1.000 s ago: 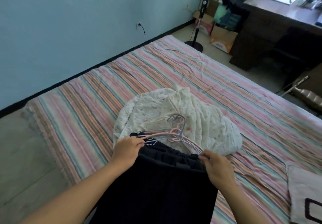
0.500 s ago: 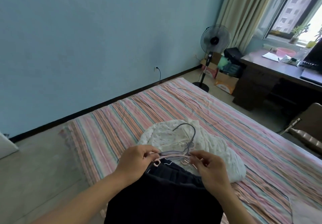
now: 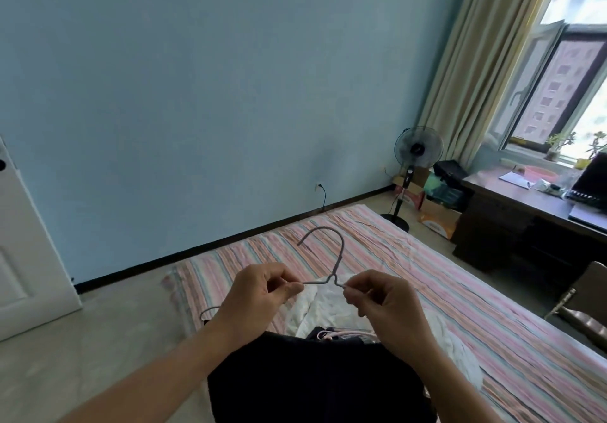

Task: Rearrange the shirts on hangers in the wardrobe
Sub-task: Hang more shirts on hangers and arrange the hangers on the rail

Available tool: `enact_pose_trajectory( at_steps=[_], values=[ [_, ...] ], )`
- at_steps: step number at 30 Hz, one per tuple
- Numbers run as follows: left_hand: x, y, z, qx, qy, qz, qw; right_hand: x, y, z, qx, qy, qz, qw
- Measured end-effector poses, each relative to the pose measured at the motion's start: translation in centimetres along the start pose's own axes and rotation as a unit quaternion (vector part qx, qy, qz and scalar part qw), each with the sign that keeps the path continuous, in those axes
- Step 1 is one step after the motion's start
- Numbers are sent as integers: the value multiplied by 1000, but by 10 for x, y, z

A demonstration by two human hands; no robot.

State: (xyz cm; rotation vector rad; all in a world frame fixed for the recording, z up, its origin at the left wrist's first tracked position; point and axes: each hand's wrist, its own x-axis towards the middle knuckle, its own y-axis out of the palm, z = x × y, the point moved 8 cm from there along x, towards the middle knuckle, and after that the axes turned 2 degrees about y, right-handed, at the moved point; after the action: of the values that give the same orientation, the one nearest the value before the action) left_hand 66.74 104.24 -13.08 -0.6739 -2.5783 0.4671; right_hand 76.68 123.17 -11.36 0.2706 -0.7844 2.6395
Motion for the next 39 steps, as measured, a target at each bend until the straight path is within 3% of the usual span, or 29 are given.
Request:
enact_pose_trajectory(
  at_steps=[12,16,28,36,39],
  values=[
    [-92,-159,-94,99,21,-128,987,-7,54,163,4,-139,70,988],
    [-129,-198,-112,145,14,-178,973,-7,81,201,32,-192,135,972],
    [-258,-255,-146,276,-68,-323,903,-40,171,288,118,-332,353,867],
    [-354,-274,-192,355,-128,-418,826,-100,221,354,143,-421,424,789],
    [-387,-280,-210,428,-150,-405,794,-132,239,377,152,-454,435,763]
  ],
)
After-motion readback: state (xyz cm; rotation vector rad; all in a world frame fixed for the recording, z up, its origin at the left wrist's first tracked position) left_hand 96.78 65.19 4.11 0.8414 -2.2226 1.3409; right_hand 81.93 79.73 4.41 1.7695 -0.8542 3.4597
